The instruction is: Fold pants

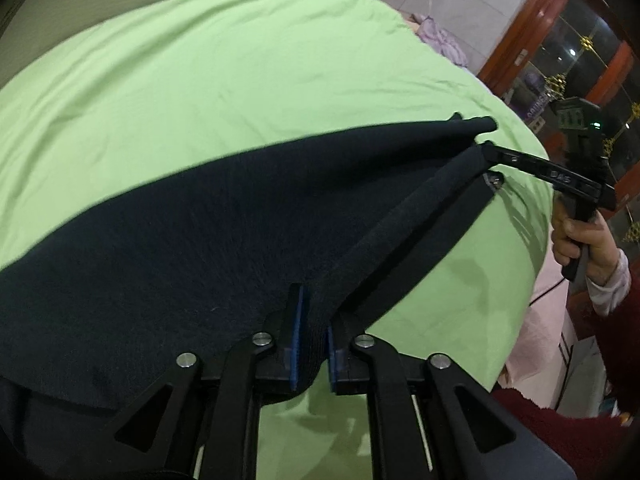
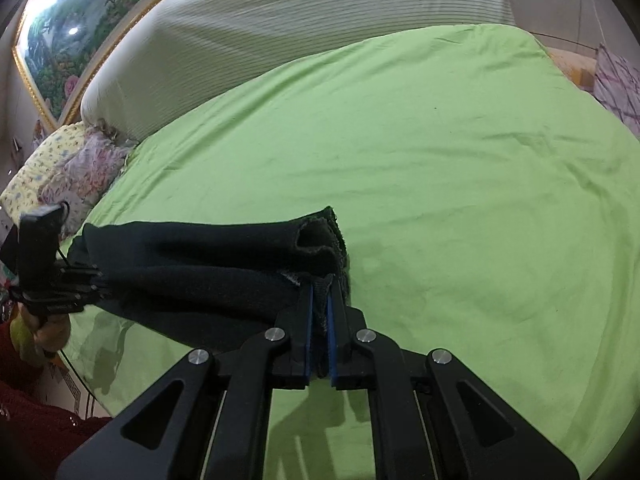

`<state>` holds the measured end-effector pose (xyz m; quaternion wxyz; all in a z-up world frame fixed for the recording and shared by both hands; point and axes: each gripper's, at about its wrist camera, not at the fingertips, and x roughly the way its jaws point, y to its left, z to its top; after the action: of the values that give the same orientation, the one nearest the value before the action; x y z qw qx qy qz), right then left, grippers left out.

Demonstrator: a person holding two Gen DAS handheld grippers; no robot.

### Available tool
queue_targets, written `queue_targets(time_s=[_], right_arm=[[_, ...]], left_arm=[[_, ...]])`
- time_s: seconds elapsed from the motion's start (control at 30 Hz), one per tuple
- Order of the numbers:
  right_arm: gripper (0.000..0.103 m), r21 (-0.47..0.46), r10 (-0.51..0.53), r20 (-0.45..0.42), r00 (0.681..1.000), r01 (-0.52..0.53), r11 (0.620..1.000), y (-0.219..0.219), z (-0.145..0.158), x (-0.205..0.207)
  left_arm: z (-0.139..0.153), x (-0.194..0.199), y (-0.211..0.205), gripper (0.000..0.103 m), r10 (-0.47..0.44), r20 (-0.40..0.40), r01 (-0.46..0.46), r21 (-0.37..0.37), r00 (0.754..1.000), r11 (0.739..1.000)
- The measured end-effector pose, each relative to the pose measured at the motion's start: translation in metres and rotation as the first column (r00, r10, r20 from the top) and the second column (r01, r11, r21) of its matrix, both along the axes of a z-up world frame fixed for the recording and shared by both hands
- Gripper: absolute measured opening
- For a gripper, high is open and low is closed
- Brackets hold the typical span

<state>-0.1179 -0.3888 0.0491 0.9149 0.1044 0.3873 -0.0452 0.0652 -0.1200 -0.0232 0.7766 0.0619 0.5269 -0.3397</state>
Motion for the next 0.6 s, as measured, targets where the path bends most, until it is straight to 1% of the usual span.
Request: queue_targets(time_s=[0.03,0.07,0.1,0.13,0.17,0.2,0.23,0.27,0.33,0.4,0.43,0.47,0.5,0.53,0.57,0.6], right_arm=[[0.014,-0.007,-0.014,-0.011,1.0,0.014,1.0,0.001,0.001,0.001],[0.017,-0.024,-0.029,-0.017,0.999,0.028,0.999,0.003,0.004,0.001],[0.024,-0.039,-0.036,-0.015,0.999,0.036,0.999,0.005,0.006,-0.001],[0.028,-0.055,-0.042,-0.005,0.999,0.042,0.998,0.008,0.011,-0.004],[0.029,-0.062,-0.049,0.012,0.999,0.05,0.997,0.01,0.016,-0.008],[0.034,-0.063,-0.054,0.032,0.998,0.056,0.996,0.012,0.019,-0.012],[0.038,-0.064,-0.06,0.05,0.997,0.063,0.996,0.013,0.023,-0.015],[0.04,-0.064,-0.064,0.067,0.996,0.068,0.996,0.014,0.026,-0.019],[0.04,-0.051,-0.066,0.113,0.991,0.072,0.996,0.023,0.033,-0.02],[0.04,-0.025,-0.026,0.146,0.989,0.029,0.999,0.039,0.037,-0.015],[0.04,-0.017,-0.002,0.154,0.988,0.005,1.0,0.047,0.037,-0.012],[0.04,-0.008,0.032,0.16,0.987,-0.031,0.999,0.059,0.037,-0.006],[0.04,-0.001,0.059,0.163,0.985,-0.06,0.998,0.07,0.036,-0.001],[0.04,0.008,0.086,0.166,0.982,-0.089,0.996,0.08,0.034,0.004],[0.04,0.021,0.124,0.167,0.978,-0.129,0.991,0.094,0.031,0.012],[0.04,0.028,0.159,0.161,0.974,-0.166,0.986,0.106,0.029,0.02]], left_arm=[[0.0,0.001,0.002,0.014,0.009,-0.013,-0.009,-0.007,1.0,1.0],[0.001,0.001,0.003,0.017,0.02,-0.022,-0.021,-0.018,1.0,1.0],[0.004,0.0,0.007,0.022,0.032,-0.021,-0.033,-0.035,0.999,0.999],[0.007,-0.002,0.011,0.026,0.042,-0.019,-0.042,-0.045,0.999,0.998],[0.009,-0.005,0.016,0.035,0.057,-0.018,-0.058,-0.058,0.998,0.997],[0.013,-0.009,0.025,0.042,0.082,-0.016,-0.083,-0.077,0.997,0.994],[0.012,-0.013,0.032,0.044,0.095,-0.016,-0.096,-0.086,0.995,0.992],[0.014,-0.017,0.044,0.045,0.129,-0.019,-0.13,-0.101,0.992,0.986],[0.014,-0.023,0.062,0.045,0.184,-0.026,-0.185,-0.107,0.983,0.977],[0.011,-0.027,0.086,0.045,0.243,-0.048,-0.247,-0.12,0.969,0.962],[0.01,-0.03,0.097,0.046,0.273,-0.06,-0.279,-0.129,0.96,0.952],[0.008,-0.033,0.116,0.047,0.327,-0.083,-0.336,-0.144,0.941,0.931],[0.007,-0.035,0.125,0.047,0.359,-0.095,-0.37,-0.149,0.929,0.917],[0.006,-0.038,0.143,0.047,0.411,-0.112,-0.425,-0.156,0.905,0.892],[0.005,-0.039,0.153,0.047,0.437,-0.12,-0.452,-0.162,0.891,0.877],[0.004,-0.042,0.172,0.047,0.492,-0.139,-0.51,-0.17,0.86,0.843]])
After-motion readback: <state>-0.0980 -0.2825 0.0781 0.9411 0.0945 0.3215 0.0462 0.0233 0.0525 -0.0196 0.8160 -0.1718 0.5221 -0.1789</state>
